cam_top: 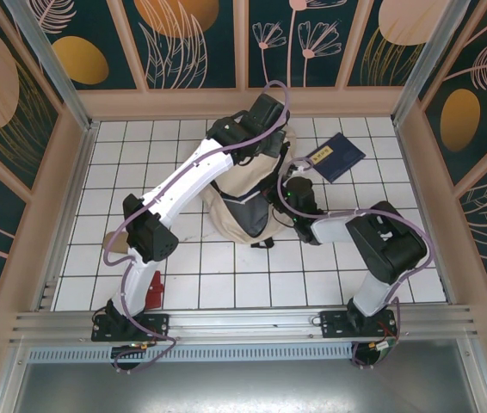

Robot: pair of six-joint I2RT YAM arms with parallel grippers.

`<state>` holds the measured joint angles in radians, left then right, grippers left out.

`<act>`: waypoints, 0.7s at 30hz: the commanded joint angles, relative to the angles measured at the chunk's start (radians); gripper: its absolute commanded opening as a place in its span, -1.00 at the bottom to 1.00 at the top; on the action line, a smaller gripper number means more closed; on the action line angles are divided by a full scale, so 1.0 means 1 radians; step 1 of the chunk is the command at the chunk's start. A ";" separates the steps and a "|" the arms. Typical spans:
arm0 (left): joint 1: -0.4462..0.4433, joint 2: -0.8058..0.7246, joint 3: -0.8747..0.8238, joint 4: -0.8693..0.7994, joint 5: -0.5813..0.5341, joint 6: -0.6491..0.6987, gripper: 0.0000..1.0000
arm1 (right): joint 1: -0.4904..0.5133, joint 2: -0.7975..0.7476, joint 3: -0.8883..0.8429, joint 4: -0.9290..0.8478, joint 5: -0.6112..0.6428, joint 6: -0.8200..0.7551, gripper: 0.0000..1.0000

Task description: Pack the student bag

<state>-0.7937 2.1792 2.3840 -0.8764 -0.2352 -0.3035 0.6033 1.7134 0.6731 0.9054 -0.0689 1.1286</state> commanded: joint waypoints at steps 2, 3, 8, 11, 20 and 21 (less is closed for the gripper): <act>-0.001 0.010 0.050 0.071 0.002 -0.010 -1.00 | 0.013 0.082 0.088 0.104 0.034 0.068 -1.00; 0.000 0.010 0.047 0.071 0.002 -0.009 -1.00 | 0.014 0.103 0.104 0.104 0.038 0.077 -1.00; -0.001 0.004 0.023 0.068 0.018 -0.009 -1.00 | 0.007 0.203 0.192 0.134 0.010 0.101 -1.00; 0.000 0.001 0.009 0.065 0.022 -0.006 -1.00 | 0.005 0.251 0.244 0.137 0.023 0.099 -1.00; 0.000 -0.025 -0.035 0.060 -0.007 0.026 -1.00 | -0.018 0.382 0.396 0.069 0.131 0.147 -1.00; -0.001 -0.027 -0.037 0.060 -0.009 0.027 -1.00 | -0.017 0.397 0.416 0.054 0.120 0.152 -1.00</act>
<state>-0.7860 2.1910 2.3581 -0.8490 -0.2462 -0.2993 0.5972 2.0796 1.0233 0.9375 0.0071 1.2495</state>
